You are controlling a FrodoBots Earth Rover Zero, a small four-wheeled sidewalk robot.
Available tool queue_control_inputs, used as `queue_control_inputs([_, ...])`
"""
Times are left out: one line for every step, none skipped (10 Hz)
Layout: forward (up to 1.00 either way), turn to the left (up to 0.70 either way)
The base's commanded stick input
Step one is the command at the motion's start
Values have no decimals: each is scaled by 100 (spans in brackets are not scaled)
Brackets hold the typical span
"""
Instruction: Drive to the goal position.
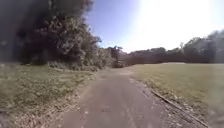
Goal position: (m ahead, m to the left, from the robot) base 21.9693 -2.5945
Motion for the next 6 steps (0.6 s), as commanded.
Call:
queue_control_inputs([50,0])
queue_control_inputs([50,0])
queue_control_inputs([50,0])
queue_control_inputs([50,0])
queue_control_inputs([50,0])
queue_control_inputs([50,0])
